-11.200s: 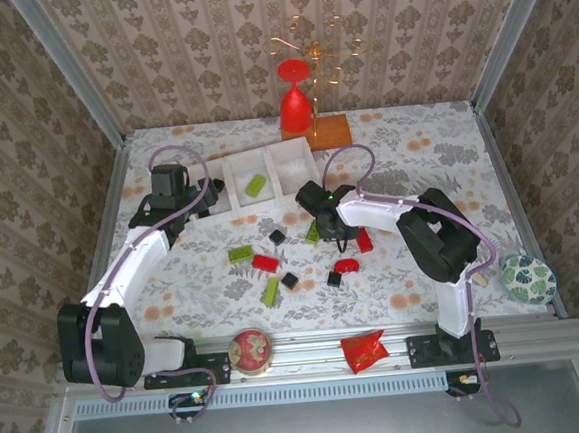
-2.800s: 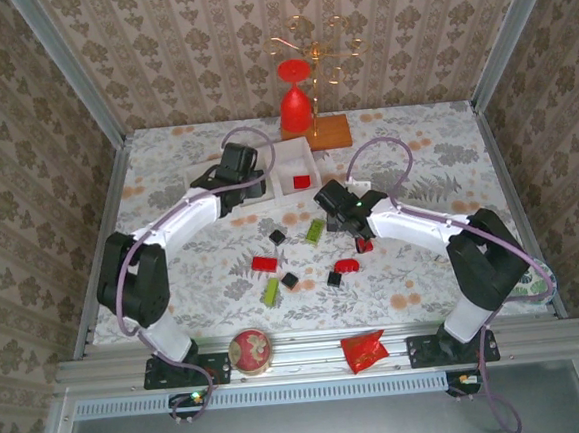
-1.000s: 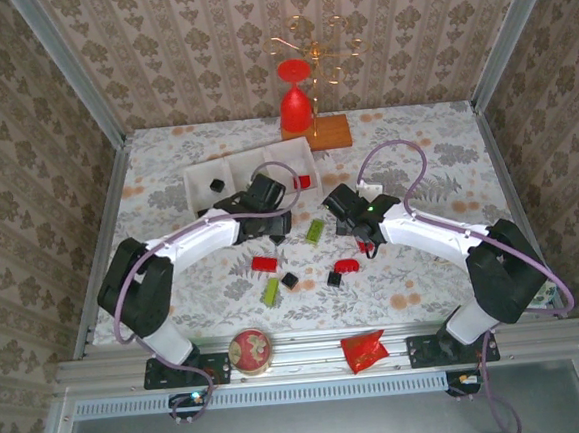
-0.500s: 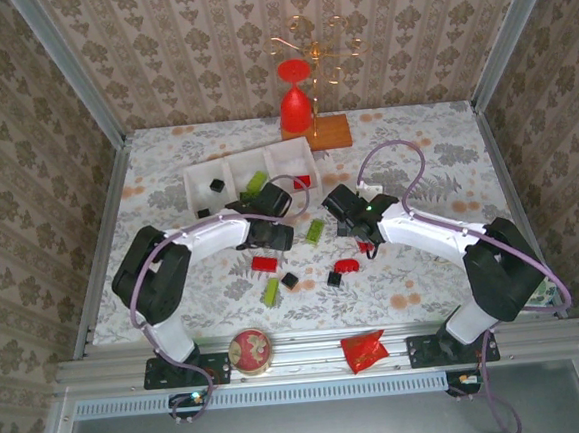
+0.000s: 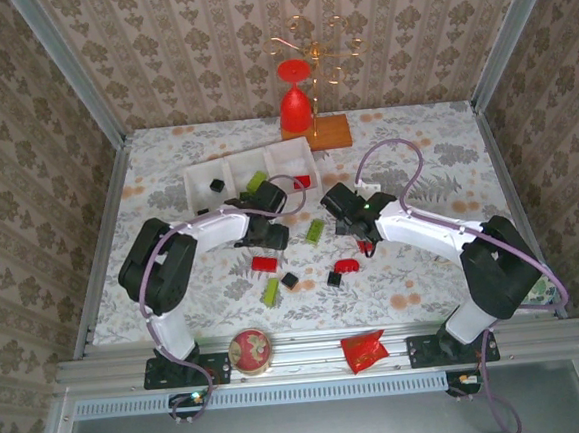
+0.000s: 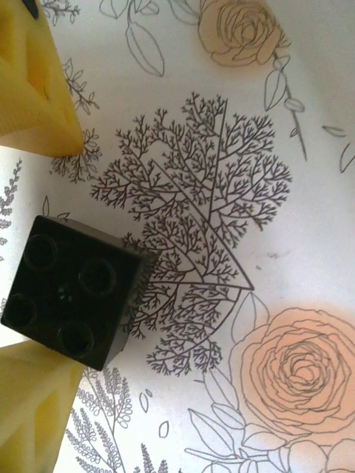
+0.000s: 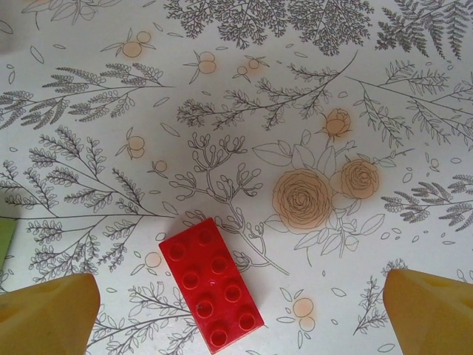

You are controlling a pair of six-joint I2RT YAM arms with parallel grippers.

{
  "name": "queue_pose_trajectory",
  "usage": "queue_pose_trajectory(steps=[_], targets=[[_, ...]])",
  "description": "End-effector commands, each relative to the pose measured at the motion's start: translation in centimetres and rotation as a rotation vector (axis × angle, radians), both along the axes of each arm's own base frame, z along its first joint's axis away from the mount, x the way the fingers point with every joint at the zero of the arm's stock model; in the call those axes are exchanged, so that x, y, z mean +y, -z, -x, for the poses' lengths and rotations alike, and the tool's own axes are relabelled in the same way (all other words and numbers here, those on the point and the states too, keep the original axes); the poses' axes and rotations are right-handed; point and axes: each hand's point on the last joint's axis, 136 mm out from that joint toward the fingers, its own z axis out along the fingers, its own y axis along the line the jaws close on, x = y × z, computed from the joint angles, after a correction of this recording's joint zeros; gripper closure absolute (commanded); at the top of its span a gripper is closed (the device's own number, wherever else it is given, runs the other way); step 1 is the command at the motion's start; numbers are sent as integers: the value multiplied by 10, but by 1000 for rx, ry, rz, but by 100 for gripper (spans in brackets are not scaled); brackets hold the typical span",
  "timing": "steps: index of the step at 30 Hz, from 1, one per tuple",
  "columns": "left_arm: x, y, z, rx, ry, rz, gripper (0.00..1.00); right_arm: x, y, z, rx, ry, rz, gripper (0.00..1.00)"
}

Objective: Sort the legos into containers by color
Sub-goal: Pick up the lego from the center of the table.

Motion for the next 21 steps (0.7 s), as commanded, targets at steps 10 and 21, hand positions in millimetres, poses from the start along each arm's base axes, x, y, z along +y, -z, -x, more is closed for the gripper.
queue_pose_trajectory(steps=[10,21], targets=[[-9,1,-26,-28,-23,28,42,-5,-4,-5,-13,42,25,0],[5,7,-15,-17,-50,4,70,-5,-7,-5,-8,43,30,0]])
